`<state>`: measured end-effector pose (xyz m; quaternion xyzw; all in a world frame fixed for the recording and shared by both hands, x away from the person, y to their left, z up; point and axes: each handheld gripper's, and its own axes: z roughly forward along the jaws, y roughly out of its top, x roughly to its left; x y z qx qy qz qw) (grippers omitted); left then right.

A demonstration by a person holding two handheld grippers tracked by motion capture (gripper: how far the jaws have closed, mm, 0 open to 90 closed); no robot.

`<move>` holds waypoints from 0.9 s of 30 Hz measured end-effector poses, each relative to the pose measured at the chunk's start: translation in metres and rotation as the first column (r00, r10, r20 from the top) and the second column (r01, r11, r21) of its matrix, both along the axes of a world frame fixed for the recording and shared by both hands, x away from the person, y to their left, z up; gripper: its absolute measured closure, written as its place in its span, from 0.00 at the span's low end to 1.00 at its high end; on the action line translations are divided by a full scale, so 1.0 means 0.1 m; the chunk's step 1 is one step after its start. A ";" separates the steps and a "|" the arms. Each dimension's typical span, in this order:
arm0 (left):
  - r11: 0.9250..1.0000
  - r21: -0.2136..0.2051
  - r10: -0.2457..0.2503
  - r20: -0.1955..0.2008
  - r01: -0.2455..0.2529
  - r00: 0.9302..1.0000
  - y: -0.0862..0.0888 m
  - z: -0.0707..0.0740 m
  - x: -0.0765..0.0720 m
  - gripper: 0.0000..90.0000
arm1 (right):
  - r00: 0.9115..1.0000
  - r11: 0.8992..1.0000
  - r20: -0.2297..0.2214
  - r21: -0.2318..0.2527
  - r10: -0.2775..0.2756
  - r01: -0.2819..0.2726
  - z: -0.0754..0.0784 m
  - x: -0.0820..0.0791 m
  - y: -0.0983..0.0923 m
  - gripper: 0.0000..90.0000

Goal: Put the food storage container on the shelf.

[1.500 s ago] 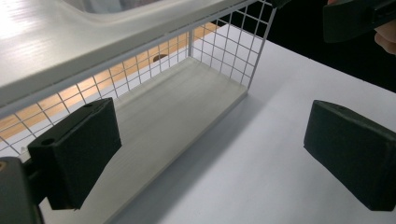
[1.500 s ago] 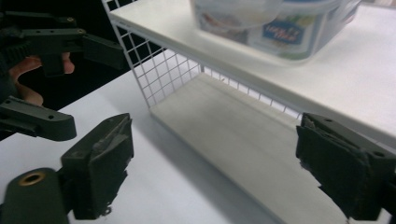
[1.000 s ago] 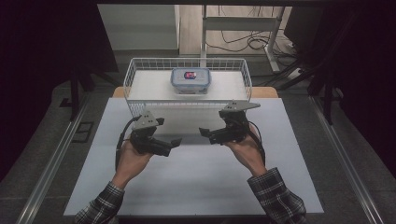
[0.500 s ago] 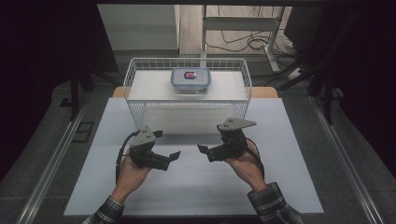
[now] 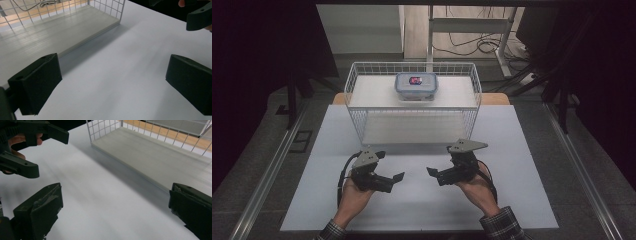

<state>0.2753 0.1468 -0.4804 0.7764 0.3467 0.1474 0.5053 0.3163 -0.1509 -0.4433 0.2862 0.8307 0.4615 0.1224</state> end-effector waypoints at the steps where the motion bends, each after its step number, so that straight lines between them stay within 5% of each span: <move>1: 1.000 0.002 0.001 0.002 -0.001 1.000 0.00 -0.01 -0.02 0.00 | 1.000 1.000 -0.004 -0.002 0.000 0.000 -0.01 -0.01 -0.01 0.00; 27: 0.998 0.053 0.027 0.007 -0.027 1.000 0.14 -0.18 -0.38 0.00 | 0.999 0.999 -0.003 -0.012 -0.043 0.043 -0.16 -0.29 -0.29 0.00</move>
